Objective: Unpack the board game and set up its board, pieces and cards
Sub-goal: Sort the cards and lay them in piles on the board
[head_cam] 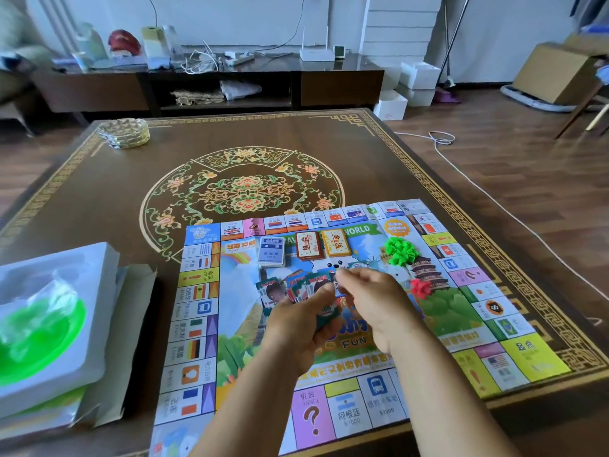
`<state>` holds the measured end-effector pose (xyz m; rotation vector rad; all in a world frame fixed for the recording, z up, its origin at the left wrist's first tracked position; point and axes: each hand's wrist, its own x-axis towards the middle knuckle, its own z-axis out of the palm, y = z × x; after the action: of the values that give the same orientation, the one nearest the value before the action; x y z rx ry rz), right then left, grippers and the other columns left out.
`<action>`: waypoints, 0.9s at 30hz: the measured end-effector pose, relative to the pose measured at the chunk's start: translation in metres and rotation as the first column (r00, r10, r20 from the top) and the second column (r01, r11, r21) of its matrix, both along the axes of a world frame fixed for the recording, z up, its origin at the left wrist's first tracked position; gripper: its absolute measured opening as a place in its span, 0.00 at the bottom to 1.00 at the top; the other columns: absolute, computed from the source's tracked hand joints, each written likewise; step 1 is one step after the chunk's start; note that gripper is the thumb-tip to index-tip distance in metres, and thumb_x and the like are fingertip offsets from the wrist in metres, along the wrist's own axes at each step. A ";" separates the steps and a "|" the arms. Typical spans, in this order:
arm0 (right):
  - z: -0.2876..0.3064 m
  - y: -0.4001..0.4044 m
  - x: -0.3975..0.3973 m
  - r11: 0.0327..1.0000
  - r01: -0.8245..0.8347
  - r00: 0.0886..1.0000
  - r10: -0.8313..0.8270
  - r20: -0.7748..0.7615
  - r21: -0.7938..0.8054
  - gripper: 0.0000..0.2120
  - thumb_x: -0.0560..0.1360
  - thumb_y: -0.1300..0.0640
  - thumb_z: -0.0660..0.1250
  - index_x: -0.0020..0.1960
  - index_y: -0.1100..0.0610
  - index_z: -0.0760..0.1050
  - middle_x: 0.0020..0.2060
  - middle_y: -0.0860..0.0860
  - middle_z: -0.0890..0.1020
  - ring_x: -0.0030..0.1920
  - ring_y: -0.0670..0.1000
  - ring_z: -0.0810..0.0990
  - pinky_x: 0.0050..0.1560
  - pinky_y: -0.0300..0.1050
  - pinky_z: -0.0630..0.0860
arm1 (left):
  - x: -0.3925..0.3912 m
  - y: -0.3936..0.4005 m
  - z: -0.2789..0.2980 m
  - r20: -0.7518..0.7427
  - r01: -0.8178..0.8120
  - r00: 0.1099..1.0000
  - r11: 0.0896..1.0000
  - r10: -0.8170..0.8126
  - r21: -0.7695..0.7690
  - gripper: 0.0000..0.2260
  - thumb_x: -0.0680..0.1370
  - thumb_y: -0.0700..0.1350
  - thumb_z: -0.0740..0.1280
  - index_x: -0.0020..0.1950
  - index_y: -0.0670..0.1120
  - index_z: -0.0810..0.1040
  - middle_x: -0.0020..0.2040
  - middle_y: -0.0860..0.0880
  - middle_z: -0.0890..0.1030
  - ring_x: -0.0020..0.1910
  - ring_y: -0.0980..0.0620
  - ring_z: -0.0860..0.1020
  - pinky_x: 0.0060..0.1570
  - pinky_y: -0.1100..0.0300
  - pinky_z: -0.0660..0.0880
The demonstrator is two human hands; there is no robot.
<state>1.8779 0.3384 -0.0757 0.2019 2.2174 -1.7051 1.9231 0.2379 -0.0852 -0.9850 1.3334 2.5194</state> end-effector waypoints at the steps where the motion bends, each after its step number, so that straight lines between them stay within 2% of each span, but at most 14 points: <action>1: -0.002 -0.003 0.007 0.998 -0.016 0.998 0.020 0.059 -0.067 0.08 0.74 0.52 0.69 0.39 0.55 0.80 0.40 0.51 0.83 0.43 0.50 0.78 0.47 0.45 0.72 | 0.003 -0.002 0.002 0.001 -0.002 1.000 1.000 0.002 -0.012 0.02 0.74 0.38 0.70 0.44 0.39 0.80 0.31 0.46 0.82 0.27 0.54 0.79 0.25 0.64 0.76; 3: -0.008 -0.009 0.016 0.987 0.014 0.993 0.006 0.122 -0.162 0.07 0.71 0.55 0.72 0.35 0.55 0.80 0.38 0.53 0.84 0.42 0.54 0.79 0.50 0.50 0.72 | 0.009 -0.005 0.004 0.000 0.015 1.000 0.998 -0.015 -0.062 0.01 0.74 0.35 0.70 0.41 0.39 0.80 0.28 0.47 0.82 0.24 0.54 0.78 0.25 0.64 0.75; 6: -0.013 -0.018 0.023 0.973 0.100 0.982 -0.063 0.177 -0.209 0.09 0.71 0.63 0.71 0.33 0.56 0.78 0.33 0.54 0.82 0.37 0.54 0.78 0.46 0.51 0.73 | 0.021 -0.014 0.006 -0.058 0.108 0.991 0.985 -0.117 -0.138 0.05 0.73 0.30 0.68 0.39 0.38 0.79 0.31 0.45 0.82 0.28 0.52 0.79 0.31 0.63 0.77; 8: -0.015 -0.021 0.026 0.969 0.136 0.980 -0.100 0.173 -0.209 0.10 0.71 0.62 0.71 0.32 0.56 0.78 0.32 0.54 0.82 0.37 0.54 0.77 0.44 0.51 0.74 | 0.029 -0.021 0.007 -0.112 0.148 0.981 0.984 -0.159 -0.100 0.05 0.74 0.29 0.66 0.43 0.37 0.79 0.37 0.42 0.82 0.34 0.48 0.80 0.34 0.61 0.78; 10: -0.017 -0.022 0.029 0.968 0.148 0.981 -0.118 0.151 -0.202 0.09 0.72 0.60 0.71 0.33 0.55 0.79 0.36 0.55 0.83 0.40 0.54 0.78 0.46 0.53 0.74 | 0.034 -0.027 0.006 -0.118 0.102 0.988 0.995 -0.102 -0.014 0.05 0.76 0.29 0.62 0.47 0.35 0.78 0.41 0.39 0.83 0.39 0.44 0.82 0.36 0.58 0.80; 12: -0.019 -0.021 0.032 0.971 0.145 0.986 -0.126 0.110 -0.188 0.09 0.72 0.60 0.71 0.33 0.55 0.77 0.36 0.54 0.83 0.39 0.52 0.77 0.45 0.48 0.73 | 0.037 -0.031 0.003 -0.112 0.057 0.992 0.998 -0.053 0.037 0.07 0.78 0.31 0.59 0.49 0.36 0.77 0.43 0.39 0.84 0.43 0.43 0.83 0.38 0.56 0.81; 18: -0.023 -0.027 0.034 0.973 0.122 0.992 -0.112 0.064 -0.194 0.08 0.72 0.61 0.72 0.34 0.55 0.77 0.34 0.51 0.82 0.38 0.49 0.77 0.40 0.41 0.71 | 0.037 -0.026 -0.003 -0.122 -0.028 0.992 0.999 0.023 -0.040 0.07 0.78 0.33 0.62 0.51 0.39 0.79 0.42 0.41 0.85 0.39 0.46 0.84 0.37 0.57 0.82; 20: -0.024 -0.028 0.033 0.973 0.122 0.992 -0.112 0.062 -0.194 0.09 0.71 0.61 0.72 0.33 0.56 0.77 0.32 0.50 0.82 0.37 0.50 0.77 0.41 0.42 0.72 | 0.034 -0.024 -0.004 -0.113 -0.051 0.993 0.997 0.045 -0.053 0.06 0.77 0.32 0.63 0.49 0.39 0.79 0.40 0.43 0.85 0.38 0.47 0.84 0.37 0.57 0.82; 23: -0.026 -0.029 0.034 0.973 0.116 0.992 -0.105 0.066 -0.199 0.08 0.72 0.60 0.71 0.35 0.56 0.79 0.33 0.50 0.83 0.37 0.51 0.78 0.44 0.46 0.75 | 0.031 -0.023 -0.004 -0.094 -0.069 0.994 0.996 0.064 -0.054 0.06 0.76 0.32 0.65 0.49 0.40 0.79 0.39 0.44 0.84 0.35 0.50 0.83 0.31 0.61 0.79; 27: -0.025 -0.028 0.033 0.972 0.141 0.990 -0.134 0.048 -0.191 0.07 0.74 0.58 0.70 0.36 0.56 0.80 0.34 0.51 0.83 0.36 0.49 0.78 0.38 0.41 0.74 | 0.031 -0.026 -0.005 -0.108 -0.037 0.994 0.999 0.034 -0.020 0.05 0.77 0.36 0.66 0.50 0.41 0.79 0.42 0.43 0.84 0.39 0.49 0.82 0.32 0.61 0.79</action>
<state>1.9105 0.3108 -0.1008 0.3411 2.0383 -1.9616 1.9540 0.2115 -0.0898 -0.8960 1.3868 2.6243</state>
